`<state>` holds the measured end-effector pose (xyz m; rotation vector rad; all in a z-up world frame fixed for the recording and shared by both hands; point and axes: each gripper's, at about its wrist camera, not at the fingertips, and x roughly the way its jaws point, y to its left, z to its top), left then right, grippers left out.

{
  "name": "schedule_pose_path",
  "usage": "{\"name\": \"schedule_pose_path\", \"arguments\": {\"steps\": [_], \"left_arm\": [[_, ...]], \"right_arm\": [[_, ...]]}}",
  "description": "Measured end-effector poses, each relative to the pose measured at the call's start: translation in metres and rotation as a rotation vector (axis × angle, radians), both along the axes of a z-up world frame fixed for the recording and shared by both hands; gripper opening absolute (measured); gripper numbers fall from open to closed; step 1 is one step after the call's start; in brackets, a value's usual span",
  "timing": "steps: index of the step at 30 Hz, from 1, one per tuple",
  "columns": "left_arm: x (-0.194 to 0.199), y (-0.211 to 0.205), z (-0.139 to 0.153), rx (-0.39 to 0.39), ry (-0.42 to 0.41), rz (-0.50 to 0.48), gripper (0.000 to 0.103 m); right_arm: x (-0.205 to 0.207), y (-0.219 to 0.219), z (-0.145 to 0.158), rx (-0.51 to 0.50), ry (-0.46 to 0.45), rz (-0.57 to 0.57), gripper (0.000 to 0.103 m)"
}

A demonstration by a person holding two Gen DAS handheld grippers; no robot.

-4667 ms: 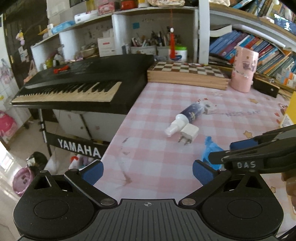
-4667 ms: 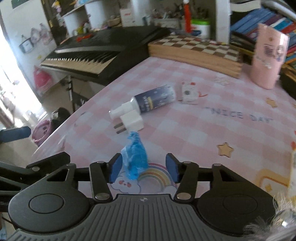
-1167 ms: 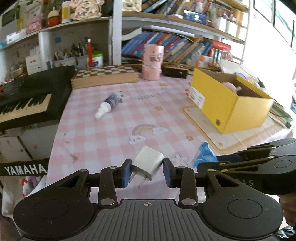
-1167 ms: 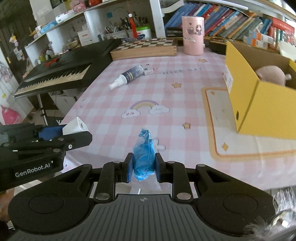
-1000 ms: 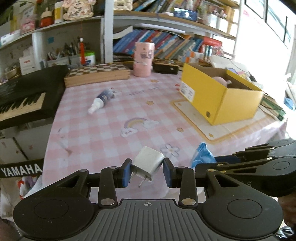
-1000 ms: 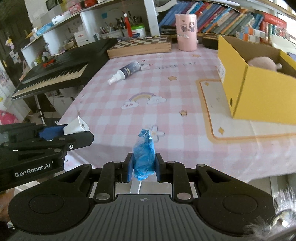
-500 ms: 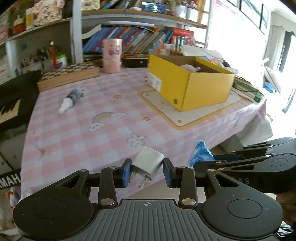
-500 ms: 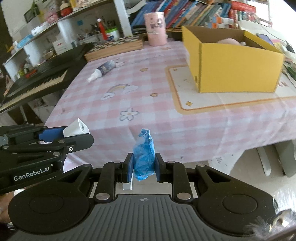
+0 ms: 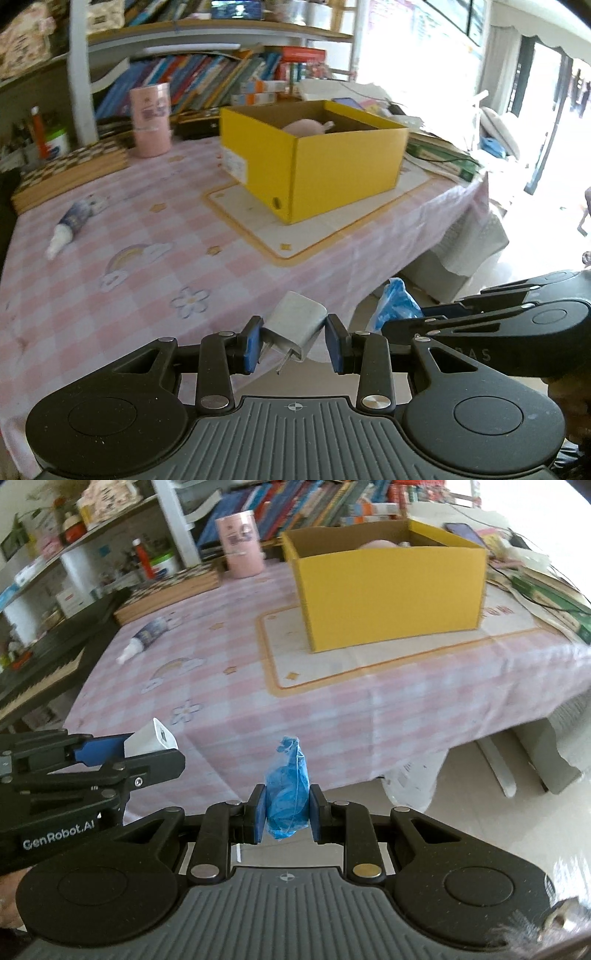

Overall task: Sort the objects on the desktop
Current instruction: 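Carry the charger and blue item in both tools over the yellow box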

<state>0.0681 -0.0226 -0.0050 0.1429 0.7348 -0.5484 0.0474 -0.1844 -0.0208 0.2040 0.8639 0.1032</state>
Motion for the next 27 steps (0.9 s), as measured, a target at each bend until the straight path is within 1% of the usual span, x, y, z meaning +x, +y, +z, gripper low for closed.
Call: {"name": "schedule_pose_path", "arguments": {"steps": [17, 27], "left_arm": [[0.028, -0.06, -0.004, 0.004, 0.017, -0.102, 0.034], [0.056, -0.091, -0.003, -0.012, 0.013, -0.115, 0.034]], "right_arm": [[0.016, -0.057, 0.0, -0.003, 0.022, -0.083, 0.022], [0.041, -0.089, 0.002, -0.009, 0.027, -0.092, 0.022]]}}
